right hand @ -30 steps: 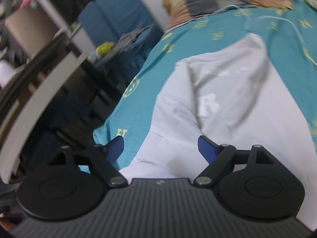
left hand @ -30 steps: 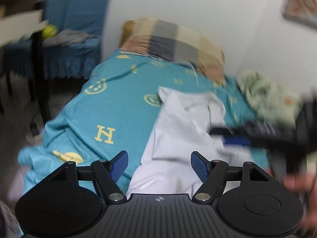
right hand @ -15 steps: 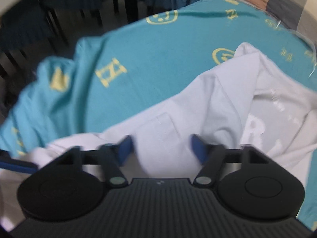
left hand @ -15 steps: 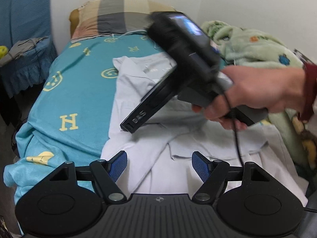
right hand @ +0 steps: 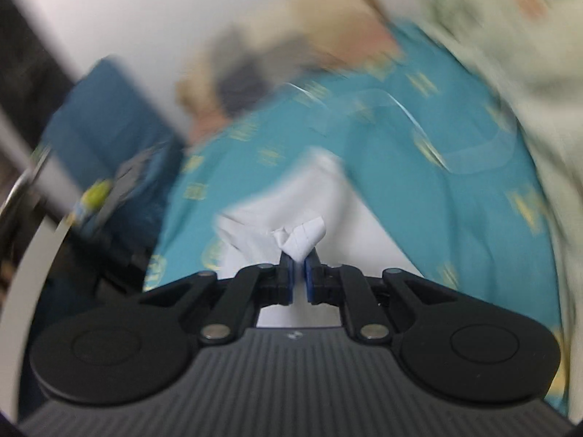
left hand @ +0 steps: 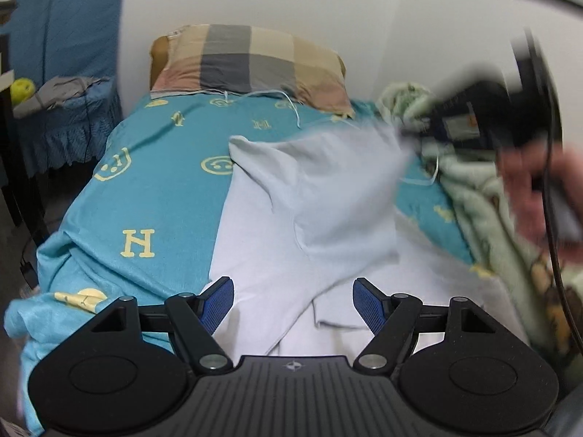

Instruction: Fold clothes

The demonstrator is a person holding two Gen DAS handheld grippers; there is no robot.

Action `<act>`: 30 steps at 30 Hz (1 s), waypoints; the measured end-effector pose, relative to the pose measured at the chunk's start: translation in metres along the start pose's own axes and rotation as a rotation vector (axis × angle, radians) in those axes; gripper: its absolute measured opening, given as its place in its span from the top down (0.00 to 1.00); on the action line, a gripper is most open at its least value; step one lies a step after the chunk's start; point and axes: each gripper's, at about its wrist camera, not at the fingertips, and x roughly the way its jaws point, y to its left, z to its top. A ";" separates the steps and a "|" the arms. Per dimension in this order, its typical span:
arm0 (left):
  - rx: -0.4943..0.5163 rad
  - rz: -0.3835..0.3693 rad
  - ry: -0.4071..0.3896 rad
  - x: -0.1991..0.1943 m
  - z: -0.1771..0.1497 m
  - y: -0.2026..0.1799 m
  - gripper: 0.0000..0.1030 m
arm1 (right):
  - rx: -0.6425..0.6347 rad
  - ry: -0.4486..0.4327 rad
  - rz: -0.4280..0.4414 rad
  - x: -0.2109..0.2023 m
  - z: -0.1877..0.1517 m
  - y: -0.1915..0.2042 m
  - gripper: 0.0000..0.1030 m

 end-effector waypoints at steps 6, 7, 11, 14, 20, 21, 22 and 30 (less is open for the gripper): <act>0.068 0.027 0.027 0.016 -0.006 -0.012 0.28 | 0.258 0.149 0.002 0.018 -0.037 -0.084 0.88; 0.084 0.031 0.033 0.019 -0.008 -0.014 0.28 | 0.275 0.162 0.009 0.013 -0.041 -0.089 0.88; 0.145 0.047 0.060 0.031 -0.014 -0.025 0.28 | 0.320 0.194 0.070 -0.027 -0.062 -0.093 0.88; 0.163 0.068 0.066 0.035 -0.016 -0.027 0.28 | 0.227 0.200 0.075 -0.047 -0.069 -0.083 0.88; 0.178 0.141 0.057 0.037 -0.013 -0.028 0.28 | 0.079 0.178 -0.034 -0.032 -0.058 -0.081 0.87; 0.184 0.151 0.043 0.036 -0.012 -0.029 0.28 | 0.099 0.180 -0.023 -0.030 -0.055 -0.084 0.85; 0.179 0.157 0.029 0.035 -0.010 -0.030 0.28 | 0.119 0.182 -0.011 -0.027 -0.052 -0.086 0.80; 0.048 0.106 -0.030 0.085 0.048 -0.034 0.27 | 0.163 0.139 0.019 -0.024 -0.047 -0.082 0.28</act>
